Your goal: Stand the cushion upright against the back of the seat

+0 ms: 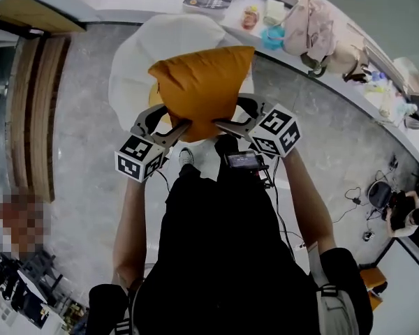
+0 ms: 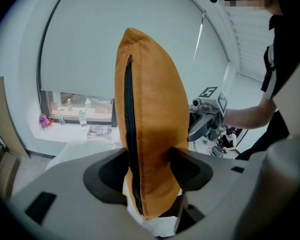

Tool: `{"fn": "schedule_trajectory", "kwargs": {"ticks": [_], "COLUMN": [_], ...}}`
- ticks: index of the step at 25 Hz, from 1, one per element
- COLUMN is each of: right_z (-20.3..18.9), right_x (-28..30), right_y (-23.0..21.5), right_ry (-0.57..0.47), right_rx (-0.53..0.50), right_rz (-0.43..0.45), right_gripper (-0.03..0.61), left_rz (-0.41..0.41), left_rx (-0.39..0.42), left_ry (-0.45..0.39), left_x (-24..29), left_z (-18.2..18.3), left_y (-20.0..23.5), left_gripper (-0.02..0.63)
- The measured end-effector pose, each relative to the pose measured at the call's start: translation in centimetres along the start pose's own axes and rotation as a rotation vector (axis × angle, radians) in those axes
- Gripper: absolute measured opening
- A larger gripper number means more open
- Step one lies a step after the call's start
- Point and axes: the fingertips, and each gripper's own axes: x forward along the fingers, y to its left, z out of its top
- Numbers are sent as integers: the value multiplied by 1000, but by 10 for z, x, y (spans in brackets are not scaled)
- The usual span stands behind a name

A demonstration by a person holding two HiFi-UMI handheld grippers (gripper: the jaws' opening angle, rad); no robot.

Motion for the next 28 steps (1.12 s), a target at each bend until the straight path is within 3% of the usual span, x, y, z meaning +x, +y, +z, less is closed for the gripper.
{"fn": "schedule_trajectory", "kwargs": {"ticks": [7, 15, 21, 28], "right_z": [-11, -53, -91, -145], "right_x": [12, 47, 84, 133], "right_y": [-50, -95, -123, -160], "right_ry": [35, 105, 163, 218], "right_rx": [-11, 44, 42, 7], "right_rz": [60, 99, 104, 81], "right_gripper": [313, 311, 311, 308], "left_rz": [54, 76, 83, 105], "left_rx": [-61, -104, -40, -40], "left_ry": [38, 99, 122, 185], "left_x": [44, 92, 124, 171], "left_z": [-5, -43, -81, -142], "left_y": [20, 49, 75, 109], "left_gripper": [276, 276, 276, 276]}}
